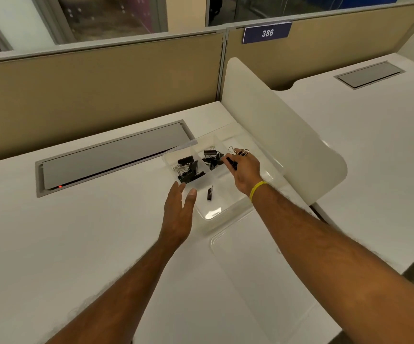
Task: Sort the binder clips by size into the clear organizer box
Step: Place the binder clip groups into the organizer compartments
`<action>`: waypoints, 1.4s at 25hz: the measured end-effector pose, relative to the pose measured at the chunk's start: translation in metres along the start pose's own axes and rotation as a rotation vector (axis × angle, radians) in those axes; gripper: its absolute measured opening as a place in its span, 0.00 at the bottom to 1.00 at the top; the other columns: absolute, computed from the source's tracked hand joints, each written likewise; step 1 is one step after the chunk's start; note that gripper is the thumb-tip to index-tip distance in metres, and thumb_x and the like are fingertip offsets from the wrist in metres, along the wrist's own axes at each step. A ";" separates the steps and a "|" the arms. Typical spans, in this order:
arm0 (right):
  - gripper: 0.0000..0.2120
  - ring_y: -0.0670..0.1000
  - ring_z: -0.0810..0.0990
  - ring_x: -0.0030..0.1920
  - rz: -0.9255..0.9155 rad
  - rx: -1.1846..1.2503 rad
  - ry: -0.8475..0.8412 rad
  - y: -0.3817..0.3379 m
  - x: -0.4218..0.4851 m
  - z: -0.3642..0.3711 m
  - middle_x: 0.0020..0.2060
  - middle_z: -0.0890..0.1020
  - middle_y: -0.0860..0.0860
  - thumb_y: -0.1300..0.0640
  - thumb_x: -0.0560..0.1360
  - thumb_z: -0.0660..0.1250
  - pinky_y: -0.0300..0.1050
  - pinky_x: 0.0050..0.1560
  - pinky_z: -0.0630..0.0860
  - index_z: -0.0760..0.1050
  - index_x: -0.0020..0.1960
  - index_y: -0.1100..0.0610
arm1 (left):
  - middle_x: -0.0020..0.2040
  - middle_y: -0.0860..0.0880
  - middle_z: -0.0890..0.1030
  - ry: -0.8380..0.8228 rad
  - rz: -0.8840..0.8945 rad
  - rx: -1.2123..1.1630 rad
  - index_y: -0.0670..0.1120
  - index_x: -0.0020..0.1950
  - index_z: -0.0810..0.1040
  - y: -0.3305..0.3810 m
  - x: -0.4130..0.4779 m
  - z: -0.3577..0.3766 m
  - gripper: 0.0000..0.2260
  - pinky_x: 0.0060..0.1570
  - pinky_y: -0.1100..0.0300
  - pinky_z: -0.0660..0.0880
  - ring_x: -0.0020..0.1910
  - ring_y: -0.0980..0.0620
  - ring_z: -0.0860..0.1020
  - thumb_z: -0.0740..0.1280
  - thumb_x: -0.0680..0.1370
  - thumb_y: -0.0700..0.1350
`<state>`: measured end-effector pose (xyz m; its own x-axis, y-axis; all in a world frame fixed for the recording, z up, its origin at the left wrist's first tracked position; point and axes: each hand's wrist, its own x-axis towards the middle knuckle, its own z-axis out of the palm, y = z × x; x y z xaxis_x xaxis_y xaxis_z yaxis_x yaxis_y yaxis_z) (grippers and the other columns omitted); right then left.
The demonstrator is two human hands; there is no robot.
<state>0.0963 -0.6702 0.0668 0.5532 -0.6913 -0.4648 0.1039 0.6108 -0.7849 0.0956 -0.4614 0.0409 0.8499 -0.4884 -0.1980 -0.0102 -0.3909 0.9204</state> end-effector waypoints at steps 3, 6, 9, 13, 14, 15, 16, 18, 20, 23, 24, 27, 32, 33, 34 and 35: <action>0.08 0.58 0.80 0.48 -0.033 -0.039 -0.006 -0.009 0.022 0.001 0.47 0.78 0.61 0.74 0.75 0.63 0.50 0.59 0.79 0.74 0.48 0.63 | 0.79 0.54 0.54 0.016 0.050 0.078 0.52 0.77 0.59 -0.006 0.011 0.000 0.31 0.71 0.58 0.51 0.78 0.54 0.53 0.52 0.77 0.64; 0.08 0.59 0.80 0.52 -0.122 -0.172 -0.018 -0.013 0.048 0.005 0.51 0.77 0.61 0.72 0.76 0.63 0.46 0.55 0.81 0.74 0.53 0.63 | 0.79 0.55 0.54 0.031 0.100 0.122 0.52 0.77 0.59 -0.013 0.017 0.001 0.31 0.70 0.60 0.51 0.77 0.55 0.53 0.53 0.78 0.65; 0.09 0.56 0.81 0.51 -0.245 -0.423 0.016 -0.017 0.073 0.008 0.51 0.79 0.57 0.69 0.76 0.65 0.46 0.56 0.80 0.75 0.54 0.60 | 0.79 0.56 0.53 0.037 0.125 0.153 0.54 0.77 0.58 -0.022 0.021 0.002 0.32 0.72 0.57 0.52 0.77 0.56 0.52 0.52 0.76 0.66; 0.12 0.50 0.78 0.49 -0.361 -0.708 0.067 -0.028 0.090 0.007 0.50 0.80 0.52 0.64 0.75 0.67 0.33 0.46 0.73 0.77 0.59 0.59 | 0.79 0.57 0.53 0.024 0.119 0.179 0.56 0.77 0.57 -0.028 0.024 0.003 0.31 0.72 0.56 0.52 0.77 0.56 0.52 0.52 0.75 0.66; 0.12 0.49 0.77 0.49 -0.371 -0.731 0.070 -0.030 0.092 0.007 0.51 0.80 0.52 0.63 0.76 0.67 0.35 0.47 0.72 0.76 0.59 0.59 | 0.79 0.57 0.53 0.022 0.119 0.178 0.56 0.77 0.57 -0.028 0.024 0.003 0.31 0.73 0.54 0.53 0.77 0.56 0.52 0.52 0.75 0.66; 0.12 0.49 0.77 0.49 -0.381 -0.738 0.075 -0.032 0.092 0.007 0.52 0.81 0.53 0.62 0.76 0.66 0.37 0.50 0.71 0.76 0.59 0.59 | 0.79 0.57 0.52 0.022 0.120 0.175 0.56 0.77 0.57 -0.029 0.025 0.003 0.31 0.74 0.51 0.54 0.77 0.56 0.53 0.52 0.75 0.66; 0.11 0.49 0.77 0.50 -0.395 -0.734 0.086 -0.034 0.091 0.006 0.52 0.81 0.53 0.61 0.77 0.65 0.38 0.51 0.71 0.77 0.59 0.59 | 0.79 0.58 0.52 0.023 0.122 0.171 0.56 0.77 0.57 -0.030 0.026 0.004 0.31 0.75 0.49 0.56 0.77 0.56 0.53 0.52 0.76 0.66; 0.11 0.49 0.78 0.51 -0.441 -0.717 0.116 -0.037 0.086 0.002 0.52 0.82 0.53 0.61 0.78 0.63 0.39 0.53 0.71 0.78 0.58 0.59 | 0.79 0.58 0.52 0.027 0.123 0.167 0.56 0.77 0.57 -0.033 0.026 0.004 0.31 0.75 0.47 0.57 0.77 0.57 0.52 0.52 0.76 0.65; 0.09 0.51 0.80 0.50 -0.492 -0.700 0.122 -0.035 0.076 -0.004 0.49 0.82 0.53 0.61 0.77 0.63 0.40 0.52 0.74 0.78 0.55 0.58 | 0.79 0.58 0.52 0.032 0.128 0.164 0.55 0.78 0.57 -0.035 0.025 0.005 0.32 0.75 0.47 0.57 0.77 0.58 0.52 0.52 0.76 0.66; 0.06 0.49 0.81 0.44 -0.577 -0.734 0.018 -0.025 0.046 -0.011 0.43 0.82 0.51 0.62 0.76 0.65 0.39 0.48 0.77 0.78 0.50 0.55 | 0.79 0.58 0.52 0.034 0.133 0.162 0.55 0.78 0.56 -0.036 0.023 0.004 0.32 0.75 0.49 0.56 0.77 0.58 0.52 0.52 0.76 0.65; 0.06 0.47 0.79 0.41 -0.594 -0.801 -0.055 -0.019 0.034 -0.013 0.41 0.82 0.50 0.63 0.76 0.65 0.35 0.45 0.76 0.78 0.49 0.55 | 0.79 0.58 0.52 0.032 0.129 0.162 0.55 0.78 0.56 -0.036 0.022 0.004 0.32 0.75 0.49 0.56 0.77 0.58 0.52 0.52 0.76 0.65; 0.04 0.43 0.78 0.39 -0.588 -1.161 -0.386 0.001 -0.002 -0.012 0.41 0.82 0.50 0.61 0.76 0.68 0.31 0.42 0.75 0.80 0.49 0.58 | 0.79 0.57 0.52 0.030 0.114 0.186 0.55 0.78 0.56 -0.035 0.018 0.002 0.32 0.74 0.50 0.53 0.78 0.56 0.52 0.52 0.76 0.65; 0.07 0.54 0.80 0.46 -0.714 -1.822 -0.602 0.038 -0.023 0.000 0.46 0.83 0.55 0.58 0.75 0.67 0.49 0.48 0.79 0.81 0.51 0.59 | 0.80 0.54 0.52 0.023 0.094 0.207 0.53 0.78 0.57 -0.032 0.009 0.000 0.33 0.75 0.51 0.52 0.78 0.55 0.52 0.52 0.75 0.65; 0.08 0.57 0.80 0.49 -0.713 -1.924 -0.610 0.043 -0.024 0.003 0.48 0.83 0.57 0.59 0.75 0.66 0.50 0.49 0.78 0.80 0.52 0.60 | 0.80 0.55 0.52 0.023 0.093 0.203 0.53 0.78 0.57 -0.033 0.007 -0.001 0.33 0.75 0.51 0.52 0.78 0.55 0.52 0.52 0.75 0.66; 0.09 0.59 0.80 0.50 -0.706 -2.006 -0.617 0.048 -0.024 0.004 0.49 0.82 0.58 0.60 0.75 0.66 0.51 0.50 0.78 0.79 0.54 0.60 | 0.80 0.55 0.52 0.022 0.091 0.204 0.53 0.78 0.57 -0.034 0.006 0.000 0.34 0.75 0.50 0.53 0.78 0.55 0.52 0.52 0.75 0.66; 0.10 0.60 0.80 0.51 -0.698 -2.067 -0.622 0.051 -0.024 0.004 0.51 0.81 0.59 0.61 0.75 0.66 0.51 0.51 0.77 0.78 0.55 0.60 | 0.80 0.55 0.52 0.021 0.090 0.210 0.53 0.78 0.56 -0.035 0.004 0.000 0.34 0.75 0.50 0.53 0.78 0.55 0.52 0.51 0.75 0.66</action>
<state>0.0919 -0.6208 0.0393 0.9713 -0.1330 -0.1974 -0.1591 -0.9796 -0.1226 0.0994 -0.4502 0.0080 0.8514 -0.5129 -0.1096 -0.1936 -0.5016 0.8431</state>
